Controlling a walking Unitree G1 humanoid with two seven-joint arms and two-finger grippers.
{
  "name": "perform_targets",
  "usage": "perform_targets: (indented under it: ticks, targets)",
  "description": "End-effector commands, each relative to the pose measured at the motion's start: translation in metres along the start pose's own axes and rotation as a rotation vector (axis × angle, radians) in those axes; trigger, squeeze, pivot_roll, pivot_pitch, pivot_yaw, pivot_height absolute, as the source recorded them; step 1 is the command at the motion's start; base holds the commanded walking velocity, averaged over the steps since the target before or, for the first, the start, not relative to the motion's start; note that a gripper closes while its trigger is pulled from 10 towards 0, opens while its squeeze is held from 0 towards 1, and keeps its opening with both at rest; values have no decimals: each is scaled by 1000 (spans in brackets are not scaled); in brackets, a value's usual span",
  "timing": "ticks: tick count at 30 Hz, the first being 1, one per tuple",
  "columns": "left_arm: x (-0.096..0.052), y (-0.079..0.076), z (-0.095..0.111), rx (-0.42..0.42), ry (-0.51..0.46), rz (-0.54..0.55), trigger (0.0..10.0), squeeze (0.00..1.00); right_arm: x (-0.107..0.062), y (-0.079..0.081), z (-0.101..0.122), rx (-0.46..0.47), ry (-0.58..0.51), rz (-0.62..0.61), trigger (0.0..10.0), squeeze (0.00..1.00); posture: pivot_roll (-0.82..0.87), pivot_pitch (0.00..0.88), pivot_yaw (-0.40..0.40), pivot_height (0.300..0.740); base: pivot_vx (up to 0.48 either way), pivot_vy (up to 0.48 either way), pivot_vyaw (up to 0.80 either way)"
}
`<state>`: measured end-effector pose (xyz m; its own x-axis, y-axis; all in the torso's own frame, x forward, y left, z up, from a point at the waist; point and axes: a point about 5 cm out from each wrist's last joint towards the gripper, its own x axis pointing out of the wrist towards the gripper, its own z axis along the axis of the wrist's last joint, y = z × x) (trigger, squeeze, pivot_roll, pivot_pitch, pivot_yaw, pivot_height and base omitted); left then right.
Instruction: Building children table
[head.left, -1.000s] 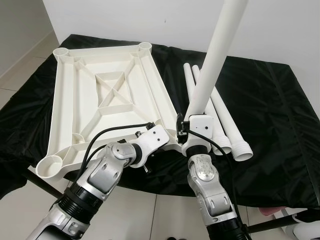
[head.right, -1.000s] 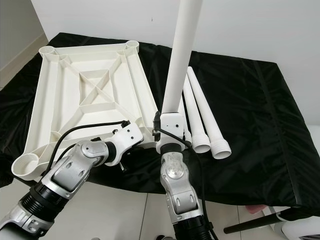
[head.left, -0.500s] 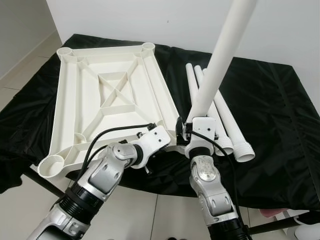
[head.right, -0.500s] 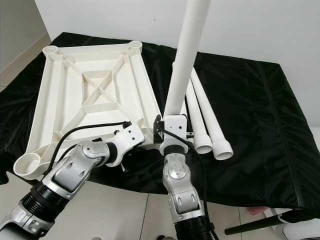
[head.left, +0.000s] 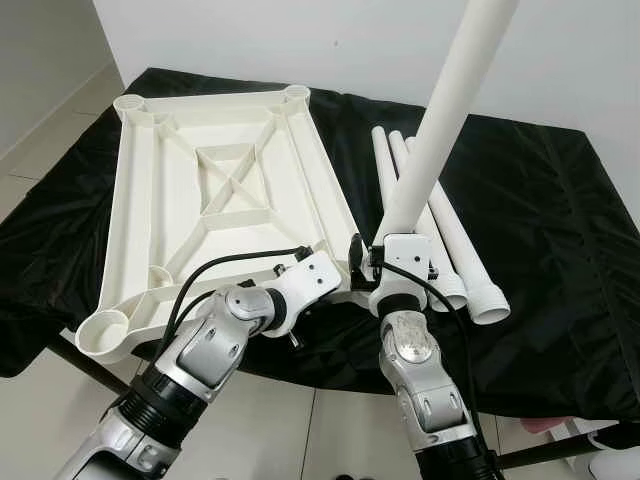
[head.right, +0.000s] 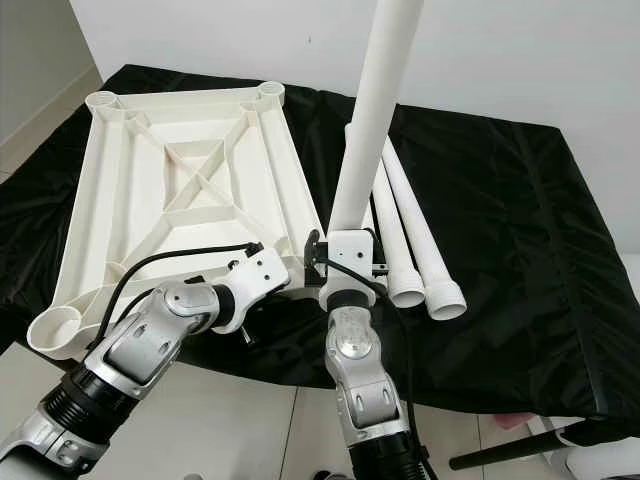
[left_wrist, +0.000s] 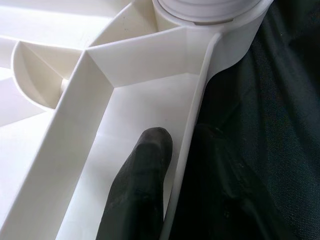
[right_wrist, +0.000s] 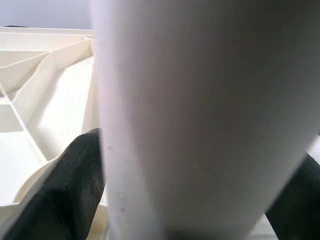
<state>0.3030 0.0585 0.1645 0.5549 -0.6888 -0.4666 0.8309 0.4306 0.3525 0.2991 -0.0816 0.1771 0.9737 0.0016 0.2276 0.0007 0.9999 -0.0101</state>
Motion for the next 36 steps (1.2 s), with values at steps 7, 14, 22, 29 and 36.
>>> perform_targets:
  ticks: [7, 14, 22, 29, 36]
  targets:
    - [3, -8, 6, 17, -26, -60, 10000, 0, -7, -8, -5, 27, 13, 24, 10000, 271, -86, 156, -13, 740, 0, 0, 0]
    - [4, -8, 6, 19, -27, -62, 10000, 0, -9, -13, -6, 39, 5, 60, 10000, 992, -87, 151, -13, 740, 0, 0, 0]
    - [4, -8, 6, 21, -26, -61, 10000, 0, -9, -17, -5, 61, -4, 164, 10000, 0, -88, 145, -13, 740, 0, 0, 0]
    - [5, -9, 6, 21, -30, -63, 10000, 0, -7, -21, -3, 69, -13, 249, 10000, 0, -93, 139, -15, 740, 0, 0, 0]
    - [5, -9, 7, 21, -32, -64, 10000, 0, -4, -26, -1, 70, -24, 315, 10000, 0, -94, 133, -15, 740, 0, 0, 0]
